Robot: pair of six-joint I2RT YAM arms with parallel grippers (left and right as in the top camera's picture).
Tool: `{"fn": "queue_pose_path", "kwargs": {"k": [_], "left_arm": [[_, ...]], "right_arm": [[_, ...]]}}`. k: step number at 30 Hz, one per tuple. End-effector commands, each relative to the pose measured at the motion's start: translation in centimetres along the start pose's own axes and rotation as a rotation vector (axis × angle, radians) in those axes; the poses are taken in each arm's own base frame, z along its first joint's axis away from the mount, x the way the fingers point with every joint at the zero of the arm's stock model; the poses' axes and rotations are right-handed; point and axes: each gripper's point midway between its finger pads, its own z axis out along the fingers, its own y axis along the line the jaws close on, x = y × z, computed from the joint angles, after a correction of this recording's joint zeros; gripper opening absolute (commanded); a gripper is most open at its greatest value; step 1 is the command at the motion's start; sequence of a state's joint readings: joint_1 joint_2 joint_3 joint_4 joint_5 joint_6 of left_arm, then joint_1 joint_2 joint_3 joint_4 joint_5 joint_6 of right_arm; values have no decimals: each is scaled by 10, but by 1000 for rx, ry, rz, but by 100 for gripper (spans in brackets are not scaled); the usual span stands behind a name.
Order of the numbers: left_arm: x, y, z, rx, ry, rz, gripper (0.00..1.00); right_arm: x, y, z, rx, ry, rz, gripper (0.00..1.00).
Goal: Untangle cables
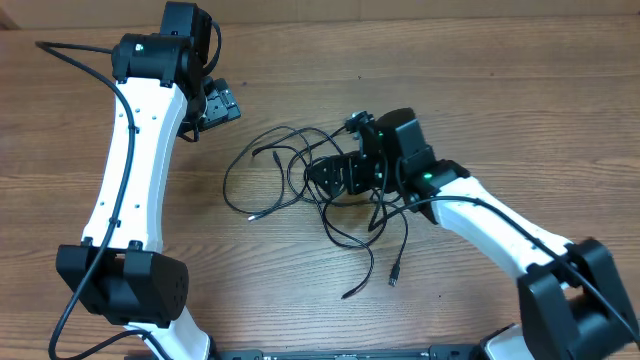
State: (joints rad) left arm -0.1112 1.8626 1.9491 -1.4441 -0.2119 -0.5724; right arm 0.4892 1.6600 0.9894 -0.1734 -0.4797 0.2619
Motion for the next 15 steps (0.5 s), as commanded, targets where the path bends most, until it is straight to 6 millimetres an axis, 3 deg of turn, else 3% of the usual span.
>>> {"fn": "queue_pose_path", "kwargs": {"k": [1,7,15], "left_arm": [[-1,0,-9,20,-18,7,100],[-1,0,-9,20,-18,7,99],[-1,0,-9,20,-18,8,99]], "right_arm": [[-4,4,19,-8,-12,-25,97],[-3,17,49,-54,-43,-42,93],[-6,8,68,-9,-87,-13,88]]}}
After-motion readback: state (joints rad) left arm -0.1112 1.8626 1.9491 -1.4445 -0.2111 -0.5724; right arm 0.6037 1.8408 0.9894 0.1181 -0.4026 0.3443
